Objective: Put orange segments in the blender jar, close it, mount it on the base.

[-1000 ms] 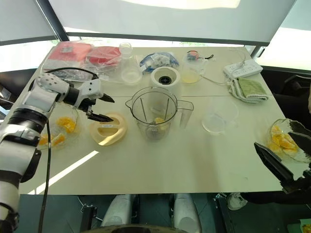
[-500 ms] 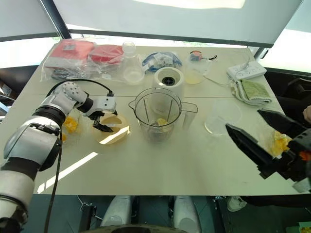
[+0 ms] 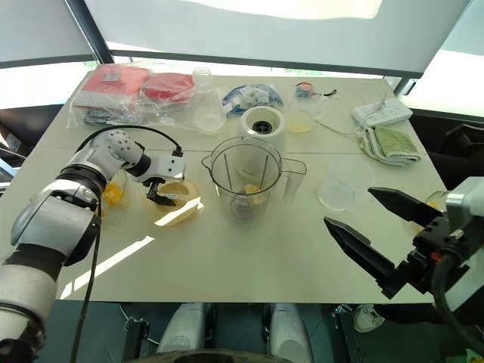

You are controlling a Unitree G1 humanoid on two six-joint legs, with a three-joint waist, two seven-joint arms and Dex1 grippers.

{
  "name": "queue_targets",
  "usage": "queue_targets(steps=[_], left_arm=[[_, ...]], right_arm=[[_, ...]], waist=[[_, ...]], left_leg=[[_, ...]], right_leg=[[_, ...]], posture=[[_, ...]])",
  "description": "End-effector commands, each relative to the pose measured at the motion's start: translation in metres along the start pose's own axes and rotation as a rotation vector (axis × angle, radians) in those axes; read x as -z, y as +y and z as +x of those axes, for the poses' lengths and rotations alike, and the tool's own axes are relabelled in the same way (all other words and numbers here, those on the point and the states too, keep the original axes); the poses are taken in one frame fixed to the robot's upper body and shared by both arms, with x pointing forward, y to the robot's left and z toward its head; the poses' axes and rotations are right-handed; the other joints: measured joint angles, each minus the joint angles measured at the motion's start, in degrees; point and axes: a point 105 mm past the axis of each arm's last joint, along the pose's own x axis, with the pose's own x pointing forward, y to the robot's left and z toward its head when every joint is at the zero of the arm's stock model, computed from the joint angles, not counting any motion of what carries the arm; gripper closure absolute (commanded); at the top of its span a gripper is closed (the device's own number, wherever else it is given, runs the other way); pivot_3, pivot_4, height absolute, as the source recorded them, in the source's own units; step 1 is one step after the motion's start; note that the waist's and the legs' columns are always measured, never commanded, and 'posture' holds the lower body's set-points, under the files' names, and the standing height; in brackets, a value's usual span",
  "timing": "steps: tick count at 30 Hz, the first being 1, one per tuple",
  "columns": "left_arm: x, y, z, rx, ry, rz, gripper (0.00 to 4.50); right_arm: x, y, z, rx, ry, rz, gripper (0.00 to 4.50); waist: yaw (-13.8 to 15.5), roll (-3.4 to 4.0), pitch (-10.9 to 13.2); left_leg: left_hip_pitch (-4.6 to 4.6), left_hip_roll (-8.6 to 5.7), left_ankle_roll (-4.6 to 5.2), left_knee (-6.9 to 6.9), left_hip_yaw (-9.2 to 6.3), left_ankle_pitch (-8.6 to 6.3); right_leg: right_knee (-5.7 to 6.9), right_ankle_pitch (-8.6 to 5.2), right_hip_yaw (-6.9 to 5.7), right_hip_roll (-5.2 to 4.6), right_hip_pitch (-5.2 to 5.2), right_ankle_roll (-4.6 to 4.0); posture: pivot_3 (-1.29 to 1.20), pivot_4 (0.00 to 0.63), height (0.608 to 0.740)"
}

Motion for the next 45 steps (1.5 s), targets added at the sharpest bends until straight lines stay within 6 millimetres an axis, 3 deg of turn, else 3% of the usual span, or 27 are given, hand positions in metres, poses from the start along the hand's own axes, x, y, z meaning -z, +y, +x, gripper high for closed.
queue_targets(steps=[1, 9, 12, 16, 19, 26, 29, 32, 35, 40, 45], left_arm=[[0.019, -0.016, 0.006, 0.063, 0.068, -0.038, 0.00], [0.022, -0.017, 0.012, 0.044, 0.065, -0.077, 0.00], [0.022, -0.018, 0.014, 0.043, 0.053, -0.084, 0.78], [0.024, -0.019, 0.013, 0.040, 0.054, -0.081, 2.53], [0.024, -0.018, 0.011, 0.032, 0.054, -0.081, 4.13], [0.016, -0.005, 0.001, -0.035, 0.021, -0.054, 4.27], [-0.002, 0.016, -0.022, -0.111, -0.049, -0.017, 4.27], [-0.033, 0.046, -0.068, -0.237, -0.103, 0.095, 4.27], [-0.061, 0.064, -0.110, -0.320, -0.125, 0.195, 4.27], [-0.101, 0.075, -0.173, -0.403, -0.245, 0.261, 4.27], [-0.143, 0.077, -0.218, -0.439, -0.372, 0.293, 4.27]], right_arm=[[0.001, 0.007, 0.004, -0.057, 0.022, -0.032, 0.03], [0.014, 0.011, 0.011, -0.124, 0.110, -0.088, 0.03], [0.015, 0.011, 0.016, -0.132, 0.110, -0.100, 0.00], [0.019, 0.010, 0.021, -0.139, 0.118, -0.107, 0.00], [0.020, 0.008, 0.024, -0.142, 0.113, -0.107, 0.00], [0.025, 0.002, 0.029, -0.149, 0.117, -0.108, 0.00], [0.028, -0.002, 0.031, -0.147, 0.118, -0.099, 0.00], [0.037, -0.010, 0.031, -0.133, 0.137, -0.073, 0.00], [0.045, -0.015, 0.031, -0.122, 0.153, -0.059, 0.00], [0.060, -0.013, 0.035, -0.109, 0.156, -0.039, 0.00], [0.068, -0.005, 0.044, -0.097, 0.129, -0.034, 0.00]], waist=[[0.04, -0.01, -0.01], [0.04, -0.03, -0.11], [0.05, -0.02, -0.41], [0.10, 0.25, -0.87], [0.29, 0.27, -1.00], [0.24, 0.27, -1.04], [0.25, 0.19, -0.99], [0.36, -0.44, -0.61], [0.26, -0.70, -0.49], [0.13, -0.56, -0.56], [0.15, -0.58, -0.53]], left_leg=[[0.00, 0.00, 0.00, 0.00, 0.01, 0.00], [0.48, 0.00, 0.01, 0.00, 0.04, 0.00], [0.54, 0.00, 0.00, 0.00, 0.04, 0.00], [0.62, 0.00, 0.00, 0.00, 0.05, 0.00], [0.64, -0.01, -0.01, 0.01, -0.05, 0.00], [0.60, -0.03, 0.00, 0.04, -0.04, 0.00], [0.58, -0.03, 0.00, 0.04, -0.04, 0.00], [0.42, -0.03, 0.00, 0.07, -0.07, 0.01], [0.12, -0.03, 0.00, 0.11, -0.10, 0.01], [-0.08, -0.11, 0.30, 0.11, 0.02, -0.17], [-0.25, -0.10, 0.41, 0.11, -0.02, -0.23]], right_leg=[[0.00, 0.00, 0.01, 0.00, 0.00, 0.00], [0.01, 0.00, 0.04, 0.00, 0.31, 0.00], [0.02, -0.19, 0.06, 0.00, 0.35, 0.01], [0.02, -0.21, 0.07, -0.01, 0.49, -0.02], [0.04, -0.21, 0.06, 0.03, 0.48, -0.04], [0.04, -0.20, 0.08, 0.02, 0.47, -0.05], [0.05, -0.20, 0.08, 0.03, 0.45, -0.05], [0.10, -0.08, 0.07, 0.05, 0.29, -0.24], [-0.01, 0.05, 0.05, 0.05, 0.14, -0.08], [-0.30, 0.15, 0.07, 0.01, 0.05, 0.30], [-0.15, 0.11, 0.06, 0.05, -0.18, 0.35]], posture=[[0.00, 0.150, 0.740], [0.00, 0.150, 0.740], [0.00, 0.150, 0.740], [0.00, 0.150, 0.740], [0.00, 0.150, 0.740], [0.00, 0.150, 0.740], [0.00, 0.150, 0.740], [0.00, 0.150, 0.740], [0.00, 0.150, 0.740], [0.00, 0.150, 0.740], [0.00, 0.150, 0.740]])
